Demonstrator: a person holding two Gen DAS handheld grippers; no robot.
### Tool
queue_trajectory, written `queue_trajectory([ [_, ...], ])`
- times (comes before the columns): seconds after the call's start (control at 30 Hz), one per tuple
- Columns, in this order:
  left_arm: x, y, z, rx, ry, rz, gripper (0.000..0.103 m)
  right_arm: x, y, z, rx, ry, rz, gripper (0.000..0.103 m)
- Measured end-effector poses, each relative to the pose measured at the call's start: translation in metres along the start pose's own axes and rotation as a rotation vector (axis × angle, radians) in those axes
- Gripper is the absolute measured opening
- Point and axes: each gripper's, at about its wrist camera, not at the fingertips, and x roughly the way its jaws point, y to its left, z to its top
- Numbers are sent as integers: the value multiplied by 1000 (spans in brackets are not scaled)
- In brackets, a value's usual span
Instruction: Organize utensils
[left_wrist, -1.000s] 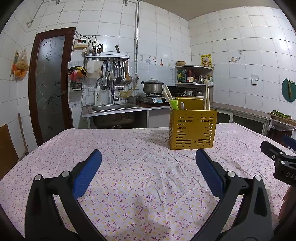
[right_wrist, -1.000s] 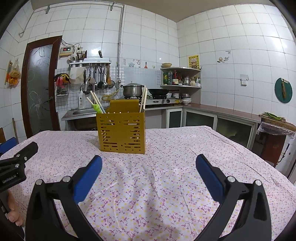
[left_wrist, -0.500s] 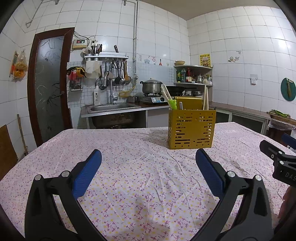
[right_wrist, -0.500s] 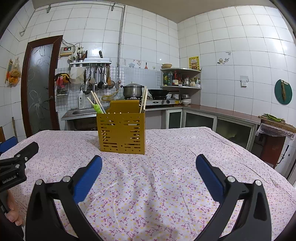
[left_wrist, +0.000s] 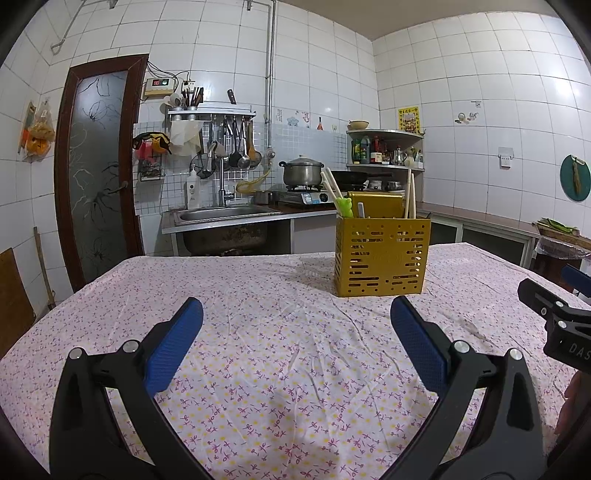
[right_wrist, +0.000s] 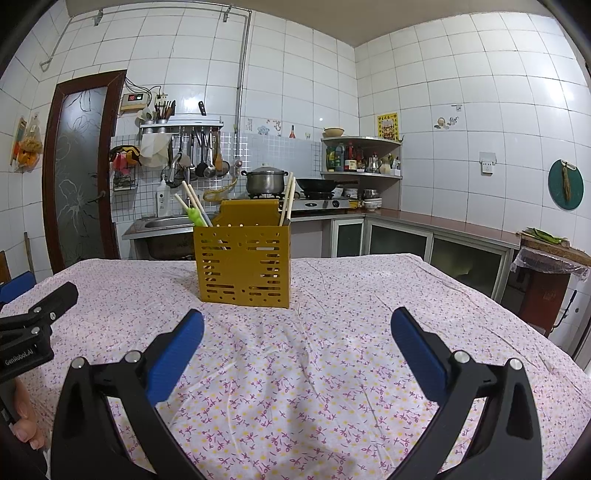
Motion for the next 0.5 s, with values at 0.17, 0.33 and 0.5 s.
queue_trajectory([
  [0.17,0,0,0,1,1,0,98,0,0,0,1,1,0,99],
  [0.33,0,0,0,0,0,0,98,0,0,0,0,1,0,99],
  [0.5,0,0,0,1,0,0,98,0,0,0,0,2,1,99],
])
